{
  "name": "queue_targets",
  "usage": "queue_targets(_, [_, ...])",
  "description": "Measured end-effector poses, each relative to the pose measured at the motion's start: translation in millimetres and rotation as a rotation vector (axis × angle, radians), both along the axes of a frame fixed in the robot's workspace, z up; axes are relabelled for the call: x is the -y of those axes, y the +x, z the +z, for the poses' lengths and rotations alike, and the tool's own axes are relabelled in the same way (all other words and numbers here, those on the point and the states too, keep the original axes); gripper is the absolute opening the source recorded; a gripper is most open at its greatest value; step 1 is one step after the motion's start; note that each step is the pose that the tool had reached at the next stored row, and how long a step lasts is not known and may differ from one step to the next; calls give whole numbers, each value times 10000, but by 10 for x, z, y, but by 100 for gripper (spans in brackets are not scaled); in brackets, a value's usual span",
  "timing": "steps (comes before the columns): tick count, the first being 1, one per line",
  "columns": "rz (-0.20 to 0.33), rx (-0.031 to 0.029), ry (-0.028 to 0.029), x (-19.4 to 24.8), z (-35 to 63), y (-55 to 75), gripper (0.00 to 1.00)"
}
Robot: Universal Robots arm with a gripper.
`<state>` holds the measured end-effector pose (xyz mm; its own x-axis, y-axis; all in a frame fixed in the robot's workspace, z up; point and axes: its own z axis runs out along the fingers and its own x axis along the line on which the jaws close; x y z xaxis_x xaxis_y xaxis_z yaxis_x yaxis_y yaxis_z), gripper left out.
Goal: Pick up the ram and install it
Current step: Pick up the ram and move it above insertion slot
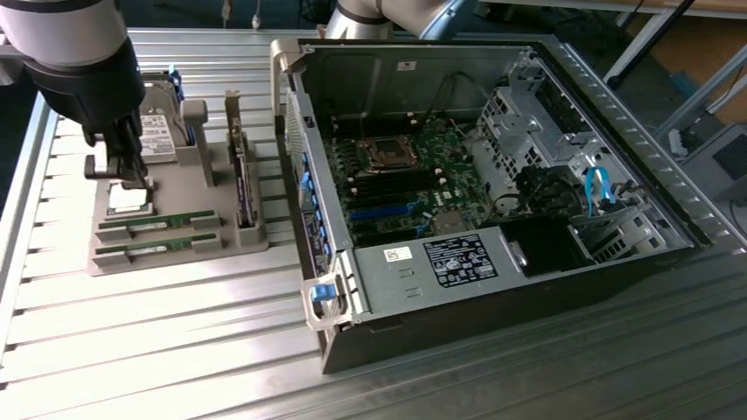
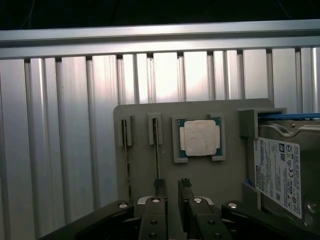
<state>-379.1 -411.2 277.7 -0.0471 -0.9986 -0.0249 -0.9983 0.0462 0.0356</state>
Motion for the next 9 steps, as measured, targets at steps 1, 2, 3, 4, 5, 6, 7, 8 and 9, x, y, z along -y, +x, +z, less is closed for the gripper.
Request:
queue_targets(1, [0, -1, -1, 1, -20, 0, 24])
queue_targets(2, [0, -1, -1, 1, -35, 0, 24])
queue_targets(3, [1, -1, 0, 2, -66, 0, 24])
queue_targets(4, [1, -1, -1, 3, -87, 0, 24])
queue_targets(5, [1, -1, -1, 3, -101, 0, 24])
queue_targets(6, [2, -1, -1, 3, -121, 0, 24])
queue_targets(7, [2, 0, 0, 4, -147, 0, 24])
queue_targets(8, [2, -1, -1, 4, -170, 0, 24])
queue_targets(9, [2, -1, 0, 4, -184, 0, 24])
